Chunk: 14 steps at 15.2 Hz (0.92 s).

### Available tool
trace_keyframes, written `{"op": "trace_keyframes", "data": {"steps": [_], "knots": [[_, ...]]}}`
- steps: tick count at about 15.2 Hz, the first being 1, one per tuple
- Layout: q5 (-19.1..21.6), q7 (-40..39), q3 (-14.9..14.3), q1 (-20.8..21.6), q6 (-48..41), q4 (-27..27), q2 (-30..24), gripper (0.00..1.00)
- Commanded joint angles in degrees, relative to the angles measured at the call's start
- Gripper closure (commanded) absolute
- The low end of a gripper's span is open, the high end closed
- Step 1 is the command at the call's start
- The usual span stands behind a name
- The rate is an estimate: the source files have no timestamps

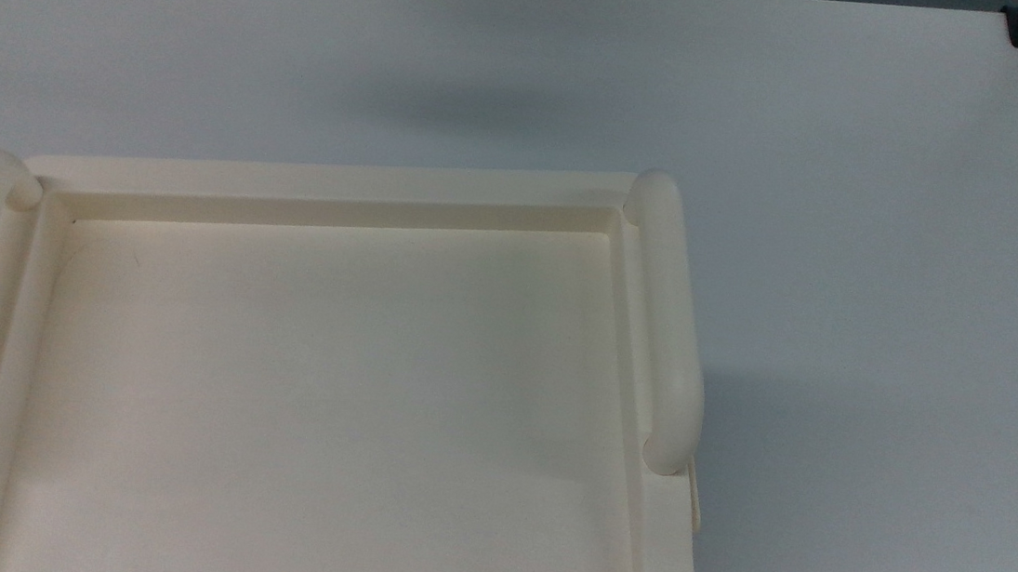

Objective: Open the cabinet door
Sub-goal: 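Move the gripper toward the cream cabinet's door edge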

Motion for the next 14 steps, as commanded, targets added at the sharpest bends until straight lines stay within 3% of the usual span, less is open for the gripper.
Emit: {"op": "trace_keyframes", "data": {"steps": [1, 14], "knots": [[-1.58, -1.42, 0.17, 0.25, -2.8, -0.99, -0.41, 0.0], [-0.89, -1.86, 1.22, 0.96, -1.86, -0.55, 2.13, 0.0]]}}
